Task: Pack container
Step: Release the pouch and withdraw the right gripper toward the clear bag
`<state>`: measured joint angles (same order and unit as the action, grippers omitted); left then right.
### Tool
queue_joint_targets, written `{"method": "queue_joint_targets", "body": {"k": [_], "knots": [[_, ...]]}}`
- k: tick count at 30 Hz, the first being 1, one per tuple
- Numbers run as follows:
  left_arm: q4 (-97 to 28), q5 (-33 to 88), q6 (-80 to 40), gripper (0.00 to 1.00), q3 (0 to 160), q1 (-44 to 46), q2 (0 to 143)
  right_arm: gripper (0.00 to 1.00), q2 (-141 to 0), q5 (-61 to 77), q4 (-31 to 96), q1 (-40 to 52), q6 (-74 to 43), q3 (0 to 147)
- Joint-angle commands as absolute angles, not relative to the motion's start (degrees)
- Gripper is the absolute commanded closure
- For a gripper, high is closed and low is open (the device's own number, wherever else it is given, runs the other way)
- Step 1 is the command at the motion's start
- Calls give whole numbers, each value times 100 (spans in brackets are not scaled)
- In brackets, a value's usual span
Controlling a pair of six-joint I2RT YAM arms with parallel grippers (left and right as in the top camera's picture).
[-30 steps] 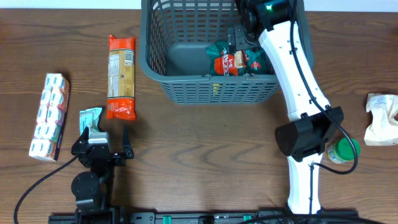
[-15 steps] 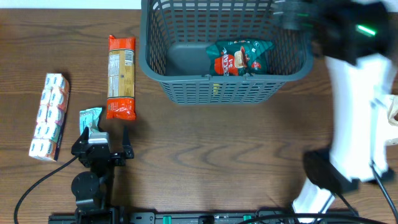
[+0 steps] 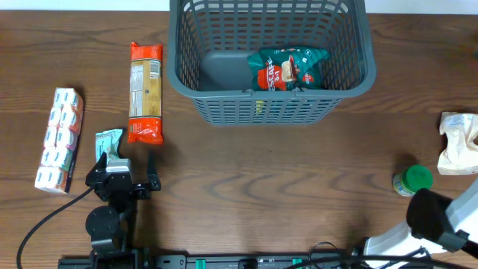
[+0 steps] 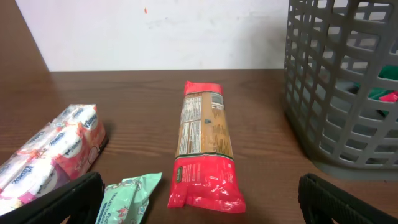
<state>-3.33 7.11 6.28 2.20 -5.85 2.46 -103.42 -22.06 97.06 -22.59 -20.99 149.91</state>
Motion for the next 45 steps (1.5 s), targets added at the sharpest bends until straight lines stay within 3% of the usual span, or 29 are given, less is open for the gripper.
{"method": "queue_joint_targets", "body": {"k": [1,7,20,27,45], "knots": [[-416,727,705,1,64,-604,215,1,-10429,-2010,9727,-2842,-2331,14501],[-416,727,705,2,64,-604,215,1,-10530,-2008,9430,-3583,-2467,13115],[-416,727,705,1,64,-604,215,1,-10530,-1710,7306,-4383,-3367,9856],[-416,727,707,1,64,-604,215,1,-10536,-742,6204,-4379,-519,9091],[-416,727,707,2,64,-604,215,1,-11249,-714,5828,-4344,2237,9070]]}}
